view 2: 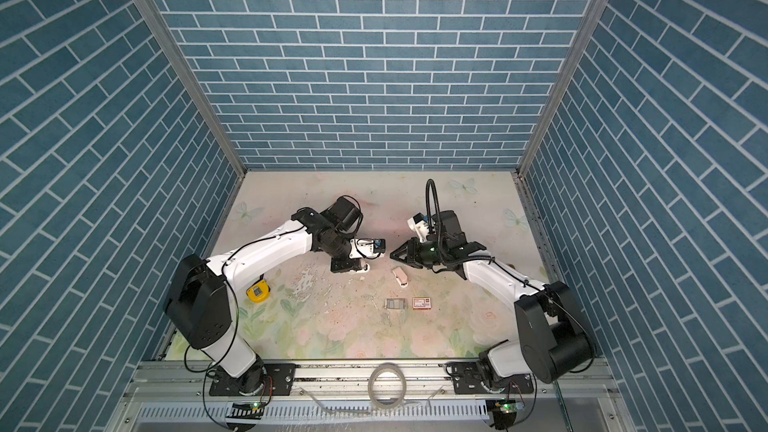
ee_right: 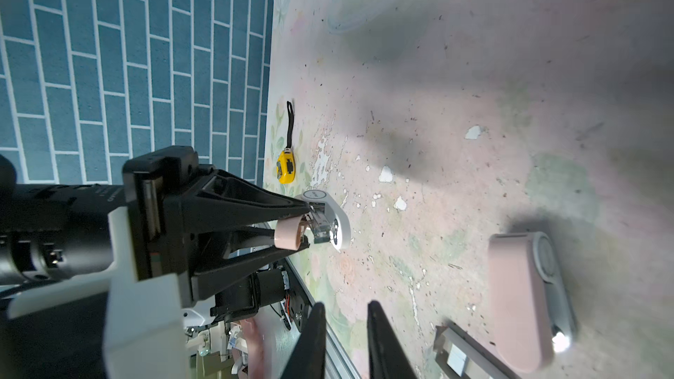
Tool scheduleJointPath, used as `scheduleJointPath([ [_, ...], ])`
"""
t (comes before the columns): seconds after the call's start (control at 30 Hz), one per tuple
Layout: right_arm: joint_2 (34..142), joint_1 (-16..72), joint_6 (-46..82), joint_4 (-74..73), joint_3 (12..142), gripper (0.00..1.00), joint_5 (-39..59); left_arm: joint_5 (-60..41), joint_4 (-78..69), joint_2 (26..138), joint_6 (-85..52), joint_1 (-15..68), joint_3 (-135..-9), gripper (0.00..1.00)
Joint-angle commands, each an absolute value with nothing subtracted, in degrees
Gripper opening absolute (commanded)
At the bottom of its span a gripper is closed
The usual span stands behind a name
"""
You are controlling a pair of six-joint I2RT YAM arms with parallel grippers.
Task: Load the staples into the stapler
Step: 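Lift the small pink stapler with the left gripper while the right gripper approaches, then close the right gripper on the stapler held up by the left gripper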
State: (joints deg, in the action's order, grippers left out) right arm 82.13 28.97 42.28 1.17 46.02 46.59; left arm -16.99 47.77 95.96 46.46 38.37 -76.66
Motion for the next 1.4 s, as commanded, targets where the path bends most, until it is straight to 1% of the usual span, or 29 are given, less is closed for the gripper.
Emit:
scheduleJointPath([
  [0.0, 83.9, 31.0, 44.6, -3.3, 47.3, 0.23, 48.2, -19.2, 45.9, 93.8, 42.0, 37.7, -77.0, 0.04],
  [0.07, 85.1, 32.0, 45.9, -5.5, 47.3, 0.24, 48.6, -19.7, 45.3, 93.2, 40.8, 37.7, -76.9, 0.04],
  [0.2, 87.1, 33.6, 45.5, -5.4, 48.8, 0.25, 48.8, -20.2, 44.1, 92.4, 39.0, 37.6, -76.8, 0.03],
  [0.57, 88.9, 34.0, 45.3, -6.1, 49.4, 0.25, 46.0, -23.0, 43.2, 90.6, 36.8, 37.5, -74.6, 0.04],
  [0.73, 90.1, 34.0, 45.8, -7.0, 49.7, 0.25, 46.6, -23.3, 43.2, 90.1, 36.5, 37.5, -74.4, 0.03],
  [1.03, 91.7, 34.1, 46.2, -8.3, 49.7, 0.24, 47.0, -23.6, 42.5, 90.5, 36.1, 37.5, -75.1, 0.02],
  [1.37, 93.0, 34.1, 47.9, -12.6, 47.2, 0.22, 46.8, -26.2, 42.9, 91.1, 33.7, 36.9, -79.2, 0.02],
])
